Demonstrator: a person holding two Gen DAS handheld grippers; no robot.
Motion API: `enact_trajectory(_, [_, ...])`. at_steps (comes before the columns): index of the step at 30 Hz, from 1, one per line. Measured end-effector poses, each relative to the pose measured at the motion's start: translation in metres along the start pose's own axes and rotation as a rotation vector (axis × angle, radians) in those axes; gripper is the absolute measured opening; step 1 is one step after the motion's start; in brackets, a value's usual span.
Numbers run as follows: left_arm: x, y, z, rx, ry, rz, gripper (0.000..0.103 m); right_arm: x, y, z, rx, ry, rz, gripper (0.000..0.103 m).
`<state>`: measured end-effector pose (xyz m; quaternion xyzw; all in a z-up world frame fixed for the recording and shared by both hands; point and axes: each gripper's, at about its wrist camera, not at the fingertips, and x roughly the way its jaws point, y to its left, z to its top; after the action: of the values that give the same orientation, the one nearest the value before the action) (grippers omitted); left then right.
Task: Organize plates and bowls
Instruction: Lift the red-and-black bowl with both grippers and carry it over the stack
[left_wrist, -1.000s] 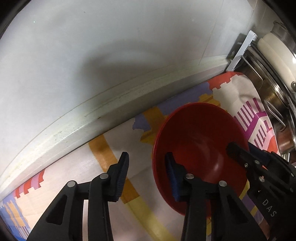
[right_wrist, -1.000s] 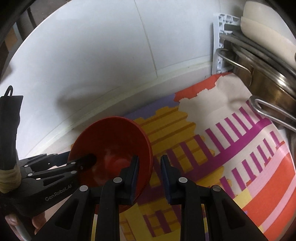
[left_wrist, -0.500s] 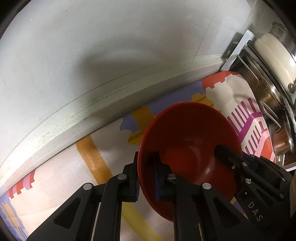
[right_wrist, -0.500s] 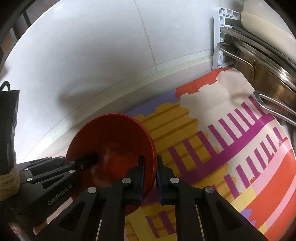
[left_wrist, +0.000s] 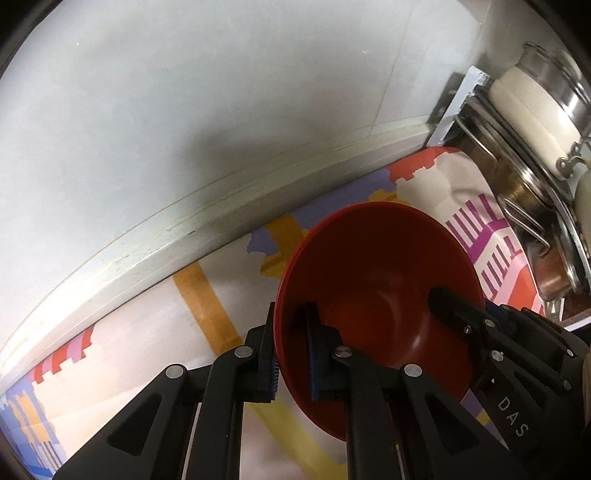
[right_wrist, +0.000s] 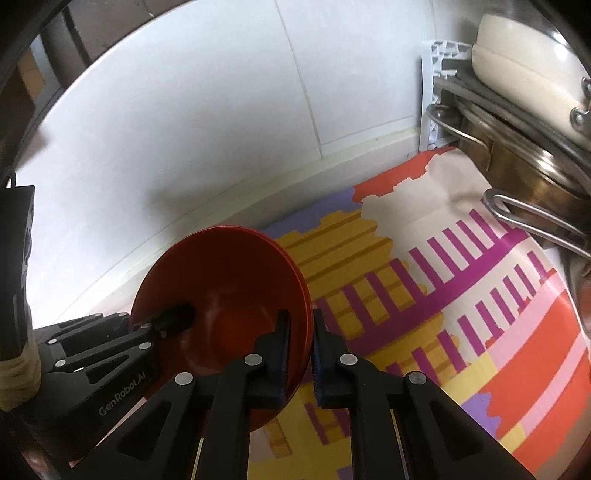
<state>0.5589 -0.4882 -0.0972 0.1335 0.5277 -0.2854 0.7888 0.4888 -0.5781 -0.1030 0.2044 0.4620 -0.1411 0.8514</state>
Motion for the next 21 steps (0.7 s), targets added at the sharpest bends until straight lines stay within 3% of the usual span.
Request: enact_trajectory(21, [-0.110, 0.030, -0.059, -0.045, -0.099, 0.036, 0.013, -0.095, 0.050, -0.041, -0.096, -0.077, 0.063, 0.012])
